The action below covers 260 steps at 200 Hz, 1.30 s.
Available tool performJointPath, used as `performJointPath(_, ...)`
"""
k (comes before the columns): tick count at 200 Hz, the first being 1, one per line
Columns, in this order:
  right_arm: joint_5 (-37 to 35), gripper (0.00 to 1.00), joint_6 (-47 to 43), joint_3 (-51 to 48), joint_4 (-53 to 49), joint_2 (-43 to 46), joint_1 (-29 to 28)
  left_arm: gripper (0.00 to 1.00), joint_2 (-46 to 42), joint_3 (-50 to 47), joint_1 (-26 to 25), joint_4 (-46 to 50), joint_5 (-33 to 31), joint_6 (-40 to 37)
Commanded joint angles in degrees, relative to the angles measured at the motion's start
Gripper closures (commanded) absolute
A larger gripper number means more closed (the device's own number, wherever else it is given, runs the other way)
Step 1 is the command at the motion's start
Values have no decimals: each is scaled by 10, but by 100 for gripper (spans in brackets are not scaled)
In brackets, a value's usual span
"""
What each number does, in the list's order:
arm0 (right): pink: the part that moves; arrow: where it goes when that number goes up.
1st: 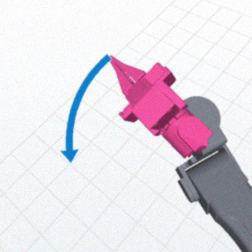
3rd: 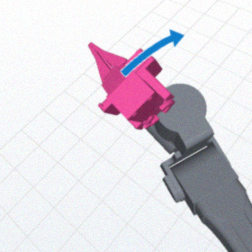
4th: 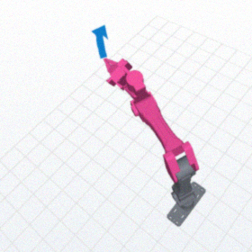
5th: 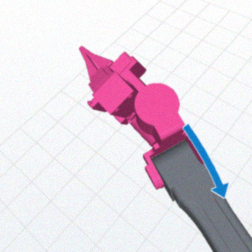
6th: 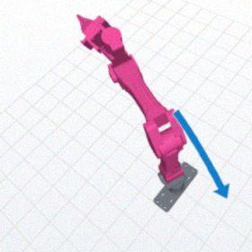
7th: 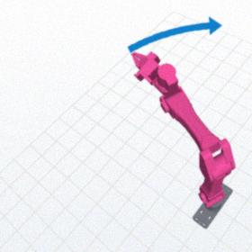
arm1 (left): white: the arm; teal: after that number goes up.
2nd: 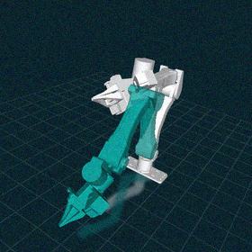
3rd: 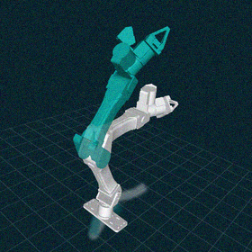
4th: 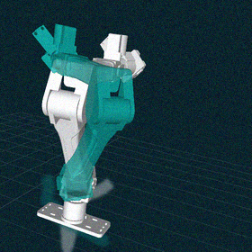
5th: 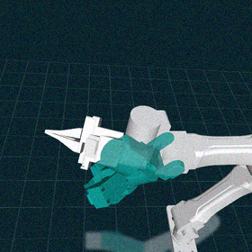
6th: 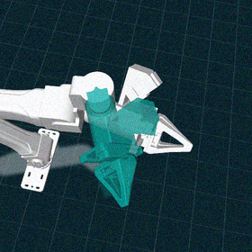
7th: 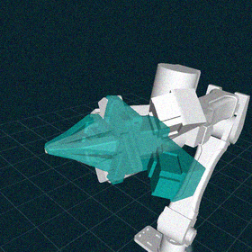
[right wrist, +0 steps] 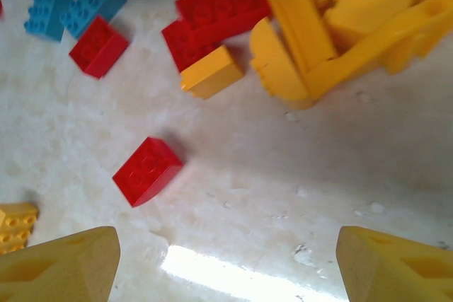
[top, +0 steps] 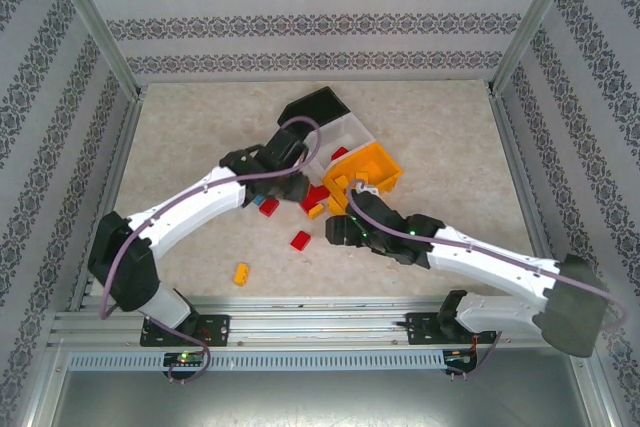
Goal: Sort the legos into containers by color
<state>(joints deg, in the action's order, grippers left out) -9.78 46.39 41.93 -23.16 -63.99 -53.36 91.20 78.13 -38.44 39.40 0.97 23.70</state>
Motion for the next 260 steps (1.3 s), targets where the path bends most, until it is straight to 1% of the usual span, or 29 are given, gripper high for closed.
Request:
performJointPath(1, -43, 20, 22, -31, -25, 46, 1, 69, 69, 71, 9, -6, -7, -72)
performJointPath(24, -52, 20, 33, -56, -49, 89, 4, 69, 143, 155, 10, -23, 4, -106)
performJointPath(81, -50, 20, 49, -94, -104, 163, 13, 69, 308, 348, 14, -3, -34, -168)
performJointPath(110, -43, 19, 51, -100, -109, 171, 18, 69, 373, 412, 16, 10, -56, -186)
performJointPath(145, -39, 20, 52, -98, -109, 166, 19, 69, 429, 476, 22, 32, -61, -197)
performJointPath(159, -36, 20, 51, -95, -109, 162, 19, 69, 446, 503, 27, 45, -45, -195)
performJointPath(166, -36, 20, 49, -93, -109, 160, 20, 67, 454, 518, 28, 55, -38, -193)
performJointPath(175, -36, 20, 48, -91, -110, 157, 20, 57, 460, 530, 29, 67, -36, -191)
performJointPath(181, -37, 20, 47, -90, -109, 155, 20, 51, 460, 531, 28, 70, -36, -190)
performJointPath(185, -37, 20, 47, -88, -109, 154, 20, 49, 457, 530, 29, 72, -37, -189)
performJointPath(205, -38, 20, 44, -85, -103, 146, 20, 46, 427, 502, 29, 71, -40, -184)
performJointPath(232, -31, 19, 38, -78, -83, 125, 19, 43, 324, 378, 29, 19, -42, -177)
performJointPath(249, -25, 20, 29, -66, -77, 108, 19, 43, 255, 302, 28, 24, -46, -158)
performJointPath(260, -24, 20, 25, -60, -77, 104, 20, 43, 203, 226, 28, 19, -44, -138)
